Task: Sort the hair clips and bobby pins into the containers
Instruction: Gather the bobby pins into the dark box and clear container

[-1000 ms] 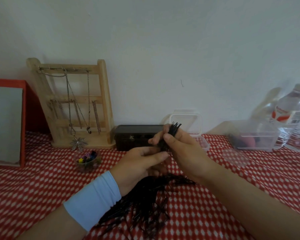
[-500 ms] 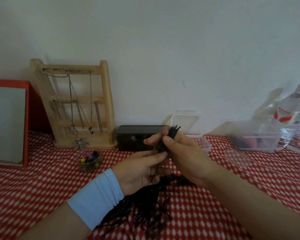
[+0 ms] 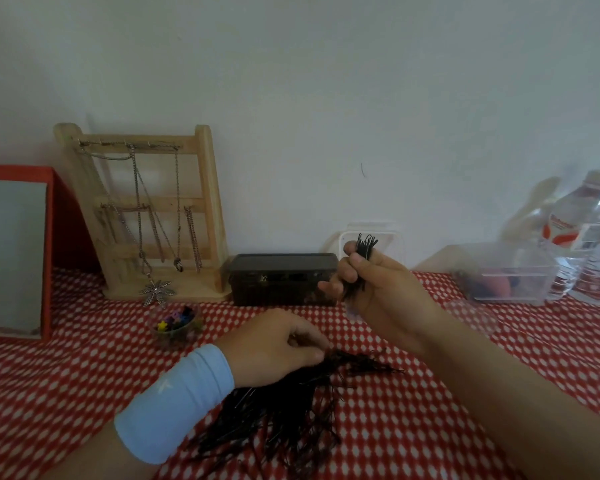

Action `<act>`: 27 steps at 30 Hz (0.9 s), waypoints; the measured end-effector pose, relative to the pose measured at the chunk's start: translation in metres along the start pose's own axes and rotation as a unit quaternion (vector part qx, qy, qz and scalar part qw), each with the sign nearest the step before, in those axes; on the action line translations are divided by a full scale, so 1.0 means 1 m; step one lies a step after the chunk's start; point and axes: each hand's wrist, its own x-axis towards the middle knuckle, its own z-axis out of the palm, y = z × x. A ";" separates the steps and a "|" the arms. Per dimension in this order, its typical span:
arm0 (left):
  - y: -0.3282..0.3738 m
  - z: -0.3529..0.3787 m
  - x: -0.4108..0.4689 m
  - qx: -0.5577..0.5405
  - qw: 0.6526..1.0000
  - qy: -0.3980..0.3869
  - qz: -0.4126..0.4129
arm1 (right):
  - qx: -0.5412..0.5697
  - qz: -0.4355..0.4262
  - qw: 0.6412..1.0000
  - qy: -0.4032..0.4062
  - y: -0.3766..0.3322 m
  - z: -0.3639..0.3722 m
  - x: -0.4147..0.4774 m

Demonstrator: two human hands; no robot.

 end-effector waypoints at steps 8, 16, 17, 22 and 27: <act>0.033 0.003 0.000 -0.757 0.650 -0.010 -0.060 | -0.212 -0.087 0.973 -0.001 0.005 0.003 -0.002; 0.040 -0.005 0.005 -0.656 0.747 0.007 -0.106 | -0.241 -0.045 0.969 -0.024 -0.004 -0.009 0.003; 0.041 -0.009 0.011 -0.575 0.807 0.059 -0.118 | -0.240 -0.032 0.970 -0.027 -0.006 -0.011 0.005; 0.052 -0.030 0.043 -0.295 0.927 0.202 0.111 | -0.406 -0.002 0.914 -0.027 -0.021 -0.029 0.010; 0.057 -0.023 0.076 -0.029 0.980 0.097 0.172 | -0.692 -0.028 0.721 0.011 -0.040 -0.062 0.017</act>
